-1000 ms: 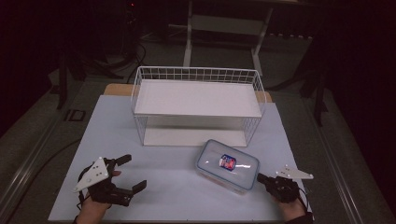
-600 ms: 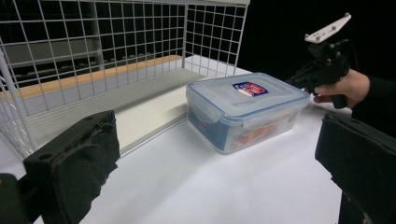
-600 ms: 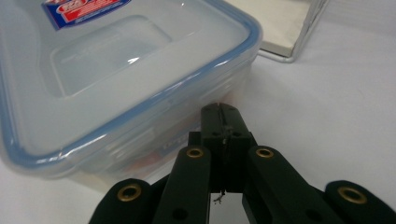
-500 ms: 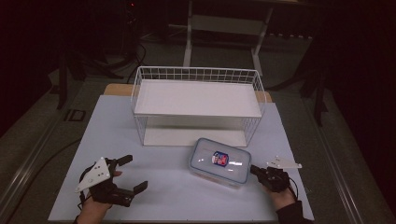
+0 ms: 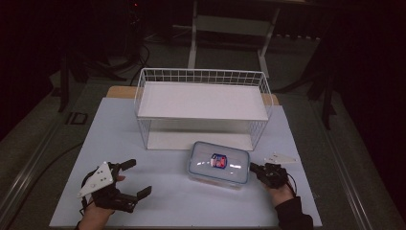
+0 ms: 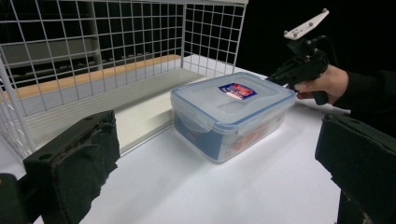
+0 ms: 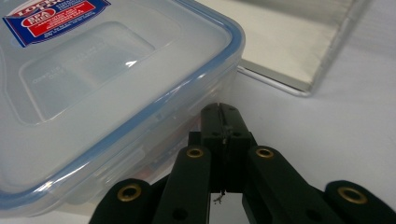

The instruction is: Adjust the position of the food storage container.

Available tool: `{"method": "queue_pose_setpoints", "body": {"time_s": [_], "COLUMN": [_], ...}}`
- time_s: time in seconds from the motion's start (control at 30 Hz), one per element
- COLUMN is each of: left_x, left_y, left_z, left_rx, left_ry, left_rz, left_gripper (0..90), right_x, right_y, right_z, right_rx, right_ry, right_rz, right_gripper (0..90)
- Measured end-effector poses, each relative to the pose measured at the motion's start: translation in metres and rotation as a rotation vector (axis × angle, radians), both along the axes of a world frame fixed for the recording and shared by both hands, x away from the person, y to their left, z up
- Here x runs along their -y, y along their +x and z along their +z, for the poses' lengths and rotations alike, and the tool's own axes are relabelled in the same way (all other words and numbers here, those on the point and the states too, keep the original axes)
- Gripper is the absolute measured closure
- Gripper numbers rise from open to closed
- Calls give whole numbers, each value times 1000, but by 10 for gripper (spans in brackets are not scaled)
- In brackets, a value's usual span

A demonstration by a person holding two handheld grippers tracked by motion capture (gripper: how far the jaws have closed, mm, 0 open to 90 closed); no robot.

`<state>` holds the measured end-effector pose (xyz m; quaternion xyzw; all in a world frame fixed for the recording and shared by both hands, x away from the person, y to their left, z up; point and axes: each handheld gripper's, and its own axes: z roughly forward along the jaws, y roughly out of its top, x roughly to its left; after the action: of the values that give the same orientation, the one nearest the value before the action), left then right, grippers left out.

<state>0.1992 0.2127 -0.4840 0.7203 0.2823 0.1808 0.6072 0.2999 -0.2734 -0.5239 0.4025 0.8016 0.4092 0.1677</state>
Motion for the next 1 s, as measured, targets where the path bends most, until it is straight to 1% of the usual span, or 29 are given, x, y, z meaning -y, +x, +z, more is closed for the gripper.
{"method": "queue_pose_setpoints", "body": {"time_s": [0.17,0.27,0.5,0.57,0.6,0.67,0.73,0.8,0.93,1.0], "left_x": [-1,-1,0,1,1,2,2,2,3,3], "left_y": [0,-1,0,0,0,0,0,1,3,3], "left_z": [0,0,0,1,1,0,0,0,-1,-1], "left_rx": [1,4,3,6,6,3,5,5,2,1], "left_ry": [-7,-12,-6,-9,-7,-2,3,1,3,7], "left_rz": [3,-6,-9,-11,-12,-12,-10,-8,-14,-14], "left_gripper": [0,0,0,0,0,0,0,0,0,0], "right_x": [-10,-11,-6,-7,-9,-12,-13,-16,-23,-27], "right_y": [6,7,-9,-11,-11,-9,-6,-4,2,5], "right_z": [1,0,2,2,2,0,1,1,2,2], "right_rx": [8,-1,-14,-15,-15,-21,-26,-20,-19,-23], "right_ry": [-17,-3,5,15,13,-3,8,-9,-20,-19], "right_rz": [18,18,26,39,41,38,33,26,38,40], "right_gripper": [900,900,900,900,900,900,900,900,900,900]}}
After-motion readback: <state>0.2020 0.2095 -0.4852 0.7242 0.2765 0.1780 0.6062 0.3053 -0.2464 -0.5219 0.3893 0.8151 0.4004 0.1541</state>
